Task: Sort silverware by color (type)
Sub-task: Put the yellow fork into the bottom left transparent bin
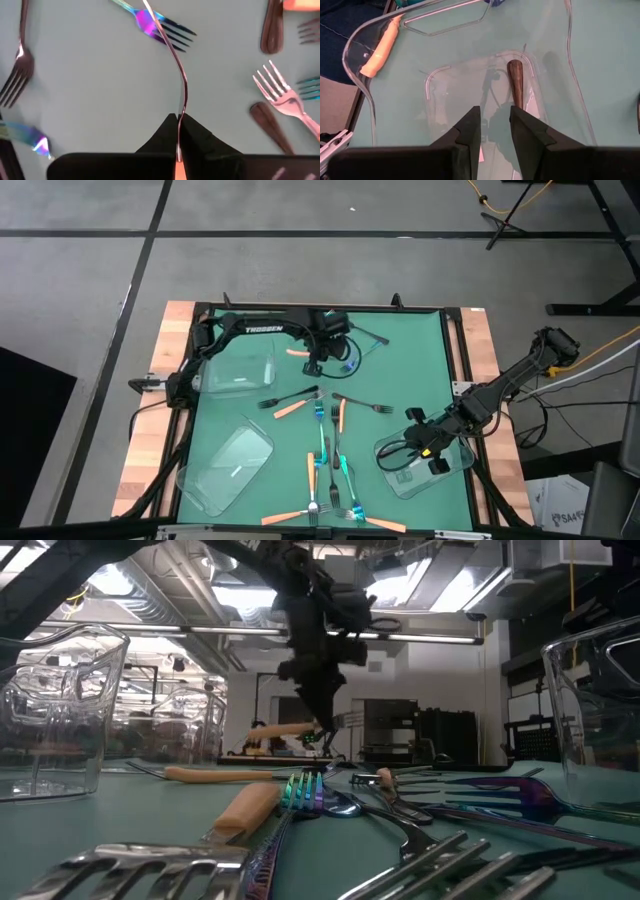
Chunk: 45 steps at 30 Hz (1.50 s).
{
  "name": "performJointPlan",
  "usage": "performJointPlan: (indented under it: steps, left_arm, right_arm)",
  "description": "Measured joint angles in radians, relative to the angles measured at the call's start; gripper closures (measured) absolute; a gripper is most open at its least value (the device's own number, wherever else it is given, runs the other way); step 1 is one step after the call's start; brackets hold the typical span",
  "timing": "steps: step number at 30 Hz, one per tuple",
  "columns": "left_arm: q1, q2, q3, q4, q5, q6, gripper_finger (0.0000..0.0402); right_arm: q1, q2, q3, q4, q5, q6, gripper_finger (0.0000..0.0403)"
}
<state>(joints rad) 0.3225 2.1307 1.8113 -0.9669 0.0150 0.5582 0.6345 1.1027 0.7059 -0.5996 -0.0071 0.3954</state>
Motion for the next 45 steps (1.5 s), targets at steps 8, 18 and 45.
performJointPlan:
  steps: [8, 18, 45]
  left_arm:
    - [-0.027, -0.001, 0.156, -0.198, 0.046, -0.183, 0.0401]
    - [-0.145, -0.002, 0.341, -0.37, 0.161, -0.358, 0.0401]
    - [-0.677, -0.002, 0.455, -0.61, -0.025, -1.156, 0.0401]
  right_arm:
    - [0.0, 0.0, 0.0, 0.0, 0.0, 0.0, 0.0307]
    - [0.0, 0.0, 0.0, 0.0, 0.0, 0.0, 0.0307]
    - [0.0, 0.0, 0.0, 0.0, 0.0, -0.002, 0.0307]
